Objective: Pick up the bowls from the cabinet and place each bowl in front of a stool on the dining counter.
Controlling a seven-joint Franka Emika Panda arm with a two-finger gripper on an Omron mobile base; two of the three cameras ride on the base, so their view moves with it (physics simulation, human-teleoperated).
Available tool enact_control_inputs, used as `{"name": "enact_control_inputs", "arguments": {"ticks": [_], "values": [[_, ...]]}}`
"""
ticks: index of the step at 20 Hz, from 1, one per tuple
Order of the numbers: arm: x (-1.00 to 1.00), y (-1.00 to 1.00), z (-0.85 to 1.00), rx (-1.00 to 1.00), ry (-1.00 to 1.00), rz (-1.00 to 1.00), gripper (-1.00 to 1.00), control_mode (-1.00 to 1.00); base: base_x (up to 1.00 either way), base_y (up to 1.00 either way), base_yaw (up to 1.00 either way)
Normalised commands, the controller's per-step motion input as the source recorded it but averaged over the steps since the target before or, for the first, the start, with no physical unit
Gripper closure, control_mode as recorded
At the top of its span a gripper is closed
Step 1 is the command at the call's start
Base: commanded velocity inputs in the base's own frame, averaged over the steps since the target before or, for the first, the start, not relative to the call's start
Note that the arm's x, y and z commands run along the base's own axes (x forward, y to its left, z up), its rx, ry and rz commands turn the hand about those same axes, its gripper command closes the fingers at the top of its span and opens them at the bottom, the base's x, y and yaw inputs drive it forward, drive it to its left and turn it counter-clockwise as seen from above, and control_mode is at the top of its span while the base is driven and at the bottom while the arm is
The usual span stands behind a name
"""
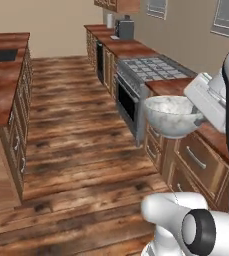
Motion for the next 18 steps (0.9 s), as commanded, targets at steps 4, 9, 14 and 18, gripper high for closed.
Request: {"name": "enact_control_inputs", "arguments": {"ticks": [4,9,14,18], "values": [[0.0,0.0,0.0,0.0,0.0,0.0,1.0,1.0,0.88,-0.16,0.73],[0.0,0.0,0.0,0.0,0.0,0.0,1.0,1.0,1.0,-0.11,0.57],[0.0,0.0,0.0,0.0,0.0,0.0,1.0,1.0,0.76,-0.11,0.86],[0.0,0.0,0.0,0.0,0.0,0.0,1.0,1.0,0.28,-0.04,1.0]]}}
